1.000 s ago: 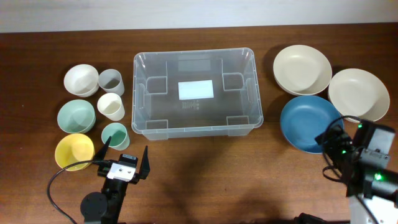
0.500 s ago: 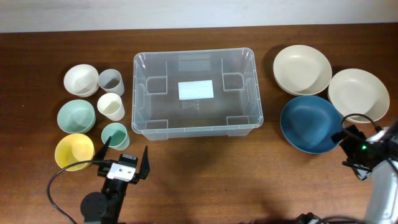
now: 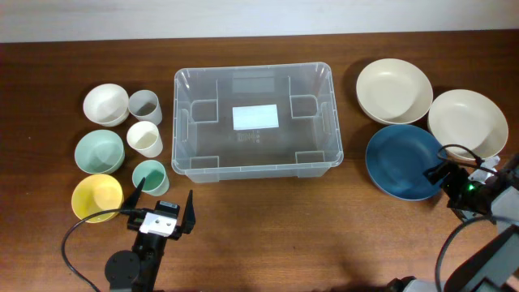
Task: Pack container
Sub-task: 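Move the right gripper to the edge of the dark blue plate, then grasp the dark blue plate rim with the right gripper and lift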
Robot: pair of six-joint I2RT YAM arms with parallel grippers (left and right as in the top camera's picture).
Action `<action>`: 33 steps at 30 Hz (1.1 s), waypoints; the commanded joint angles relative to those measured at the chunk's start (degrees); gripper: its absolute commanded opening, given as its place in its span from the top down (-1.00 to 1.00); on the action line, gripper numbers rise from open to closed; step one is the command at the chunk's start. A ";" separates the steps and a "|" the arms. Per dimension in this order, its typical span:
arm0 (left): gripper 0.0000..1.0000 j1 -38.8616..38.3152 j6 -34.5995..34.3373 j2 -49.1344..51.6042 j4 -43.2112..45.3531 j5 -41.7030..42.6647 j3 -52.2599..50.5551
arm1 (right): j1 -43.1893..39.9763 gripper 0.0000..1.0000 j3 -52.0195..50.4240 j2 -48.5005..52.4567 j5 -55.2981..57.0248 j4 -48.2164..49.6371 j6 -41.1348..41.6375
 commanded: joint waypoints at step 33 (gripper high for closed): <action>-0.99 0.35 -0.15 -0.33 -0.31 0.63 -0.11 | 5.88 -0.03 0.90 8.55 0.85 3.98 -0.50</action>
